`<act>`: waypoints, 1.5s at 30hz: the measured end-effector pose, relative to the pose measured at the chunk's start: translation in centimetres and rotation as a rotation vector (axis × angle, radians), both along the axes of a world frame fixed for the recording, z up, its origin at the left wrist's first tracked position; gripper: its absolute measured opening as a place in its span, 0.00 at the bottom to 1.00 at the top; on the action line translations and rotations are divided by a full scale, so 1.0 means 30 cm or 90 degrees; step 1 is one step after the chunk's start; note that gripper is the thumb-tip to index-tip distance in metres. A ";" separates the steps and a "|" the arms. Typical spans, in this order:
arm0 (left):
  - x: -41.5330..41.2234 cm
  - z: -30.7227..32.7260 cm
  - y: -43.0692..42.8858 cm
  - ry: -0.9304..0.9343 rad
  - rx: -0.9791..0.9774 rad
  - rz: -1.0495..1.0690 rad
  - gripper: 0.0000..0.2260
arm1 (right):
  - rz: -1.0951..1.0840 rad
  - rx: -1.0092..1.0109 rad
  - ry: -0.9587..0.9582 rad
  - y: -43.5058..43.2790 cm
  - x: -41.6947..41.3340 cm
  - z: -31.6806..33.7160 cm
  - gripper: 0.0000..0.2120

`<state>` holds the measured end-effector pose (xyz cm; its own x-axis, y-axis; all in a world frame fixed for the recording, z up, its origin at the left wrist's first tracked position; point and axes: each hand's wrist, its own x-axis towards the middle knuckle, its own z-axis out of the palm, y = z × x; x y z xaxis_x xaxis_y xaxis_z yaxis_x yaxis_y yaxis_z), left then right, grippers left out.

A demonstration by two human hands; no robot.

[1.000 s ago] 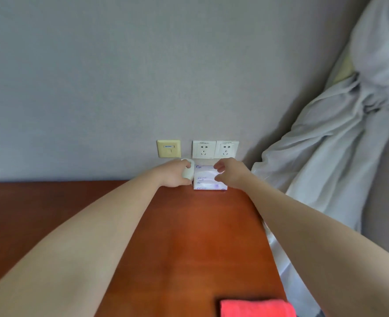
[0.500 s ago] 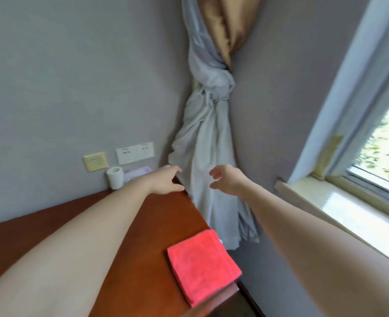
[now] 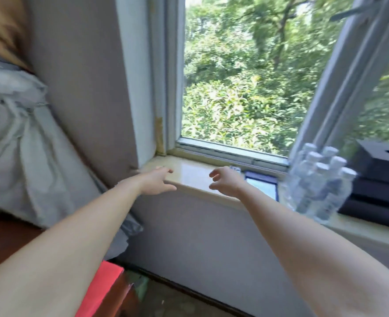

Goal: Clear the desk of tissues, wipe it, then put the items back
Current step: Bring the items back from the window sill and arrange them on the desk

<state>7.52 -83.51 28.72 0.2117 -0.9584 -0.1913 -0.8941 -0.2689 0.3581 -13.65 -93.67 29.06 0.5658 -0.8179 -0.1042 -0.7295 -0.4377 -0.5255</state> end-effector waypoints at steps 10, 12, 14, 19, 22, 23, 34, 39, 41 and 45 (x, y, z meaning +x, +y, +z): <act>-0.268 -0.098 -0.374 0.039 0.018 -0.073 0.30 | -0.108 0.026 0.016 -0.259 -0.286 -0.070 0.19; -0.287 -0.129 -0.429 0.059 0.017 -0.054 0.29 | -0.108 0.035 0.017 -0.311 -0.289 -0.095 0.19; -0.298 -0.160 -0.480 0.079 0.020 -0.030 0.28 | -0.103 0.051 0.022 -0.359 -0.279 -0.120 0.19; -0.318 -0.220 -0.591 0.119 0.030 0.023 0.27 | -0.065 0.086 0.041 -0.460 -0.213 -0.174 0.18; -0.320 -0.253 -0.643 0.165 0.042 0.049 0.27 | -0.050 0.106 0.061 -0.508 -0.171 -0.198 0.12; -0.321 -0.263 -0.656 0.179 0.050 0.055 0.27 | -0.047 0.110 0.068 -0.520 -0.163 -0.207 0.07; -0.281 -0.286 -0.653 0.300 -0.033 0.107 0.08 | -0.058 0.284 -0.120 -0.588 -0.086 -0.227 0.05; -0.197 -0.269 -0.489 0.475 -0.113 0.220 0.14 | 0.019 0.332 -0.169 -0.511 0.020 -0.189 0.11; -0.150 -0.255 -0.405 0.484 -0.148 0.254 0.14 | 0.049 0.348 -0.194 -0.454 0.080 -0.171 0.12; -0.061 -0.225 -0.199 0.485 -0.221 0.327 0.14 | 0.105 0.375 -0.220 -0.301 0.225 -0.159 0.12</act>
<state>5.68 -89.48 21.98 0.5549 -0.8134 -0.1747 -0.1954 -0.3316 0.9230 -6.89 -102.70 24.30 0.7585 -0.5811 -0.2949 -0.4264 -0.1004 -0.8989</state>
